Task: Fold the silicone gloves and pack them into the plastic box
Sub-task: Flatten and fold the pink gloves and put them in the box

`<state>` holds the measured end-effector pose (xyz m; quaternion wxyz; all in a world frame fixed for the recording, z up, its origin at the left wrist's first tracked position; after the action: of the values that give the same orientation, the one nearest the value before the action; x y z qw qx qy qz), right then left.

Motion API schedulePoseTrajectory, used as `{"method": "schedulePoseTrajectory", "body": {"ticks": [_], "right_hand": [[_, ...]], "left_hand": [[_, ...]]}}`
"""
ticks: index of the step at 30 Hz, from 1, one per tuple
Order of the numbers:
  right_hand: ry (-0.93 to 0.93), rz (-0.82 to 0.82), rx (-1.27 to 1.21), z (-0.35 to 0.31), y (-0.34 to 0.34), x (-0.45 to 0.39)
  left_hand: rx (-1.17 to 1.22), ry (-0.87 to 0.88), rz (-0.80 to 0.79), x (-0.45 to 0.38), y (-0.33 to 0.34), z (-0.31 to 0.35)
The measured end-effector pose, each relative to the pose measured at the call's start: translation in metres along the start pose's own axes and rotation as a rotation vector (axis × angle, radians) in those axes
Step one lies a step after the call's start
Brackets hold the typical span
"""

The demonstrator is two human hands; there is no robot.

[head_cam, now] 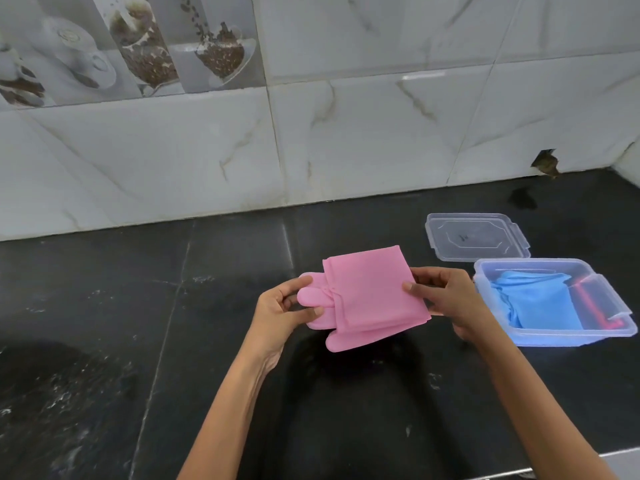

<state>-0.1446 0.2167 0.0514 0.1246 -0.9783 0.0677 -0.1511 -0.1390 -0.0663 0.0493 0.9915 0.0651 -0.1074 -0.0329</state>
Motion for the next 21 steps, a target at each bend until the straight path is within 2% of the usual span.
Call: {"method": "schedulePoseTrajectory", "body": {"ticks": [4,13,21], "right_hand": [[-0.025,0.031,-0.065,-0.006,-0.060,0.009],[-0.021,0.129,-0.008,0.017,-0.224,0.004],[0.008,0.163,0.128,0.059,-0.288,-0.011]], "left_hand": [[-0.013,0.025,-0.059,-0.003,0.056,0.015],[-0.047,0.023,-0.143,-0.021,0.220,0.006],[-0.150,-0.034,-0.162,-0.034,0.301,-0.022]]}}
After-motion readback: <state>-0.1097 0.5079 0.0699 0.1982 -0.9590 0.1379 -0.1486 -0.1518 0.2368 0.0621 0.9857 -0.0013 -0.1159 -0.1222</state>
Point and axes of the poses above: each hand's wrist, its own x-axis away from the middle knuckle, its own y-axis out of the palm, z = x × y, the point moved 10 cm from there along -x, towards the middle knuckle, and after that the axes turned 3 degrees about x, right-handed, at the moved point
